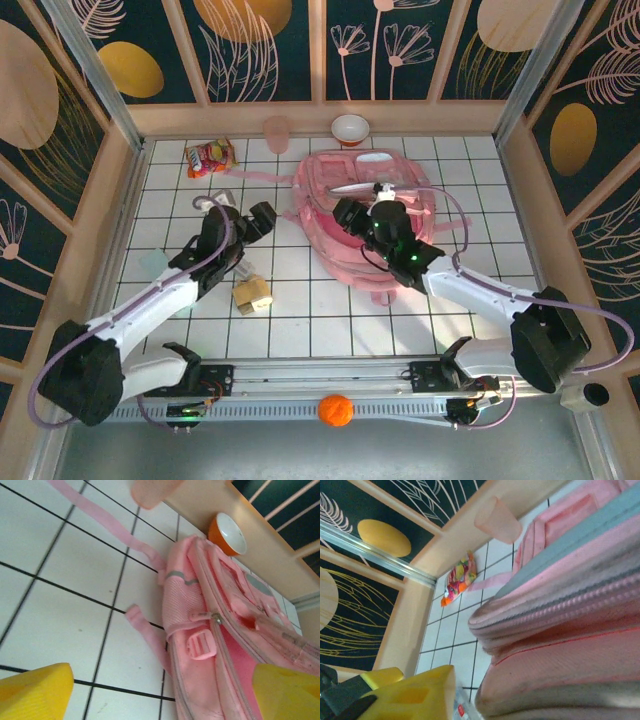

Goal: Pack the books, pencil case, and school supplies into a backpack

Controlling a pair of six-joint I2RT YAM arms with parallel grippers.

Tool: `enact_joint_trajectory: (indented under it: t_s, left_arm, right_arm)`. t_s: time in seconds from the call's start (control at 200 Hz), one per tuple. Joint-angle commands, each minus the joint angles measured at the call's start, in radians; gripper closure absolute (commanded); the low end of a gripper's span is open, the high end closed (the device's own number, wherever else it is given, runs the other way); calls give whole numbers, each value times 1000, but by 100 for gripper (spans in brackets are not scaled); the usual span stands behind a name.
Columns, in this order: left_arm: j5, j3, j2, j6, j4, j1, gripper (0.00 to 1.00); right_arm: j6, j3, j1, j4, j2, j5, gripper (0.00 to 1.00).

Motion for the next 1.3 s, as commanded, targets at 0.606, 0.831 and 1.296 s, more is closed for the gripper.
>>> enact_joint_trajectory:
  t_s: [0.606,0.831,1.296]
  left_arm:
    - [-194,-53,-96,28,-216,19,1]
    - [-149,-92,-104,-116,-217,20,1]
    - [-236,-42,-85,-354,-418,19,1]
  right_arm:
    - [13,235,169,-666,68,-272,36]
    - [-27,308,211,-616,51,-293,37]
    - [-49,293,215,-427,120,-320,36]
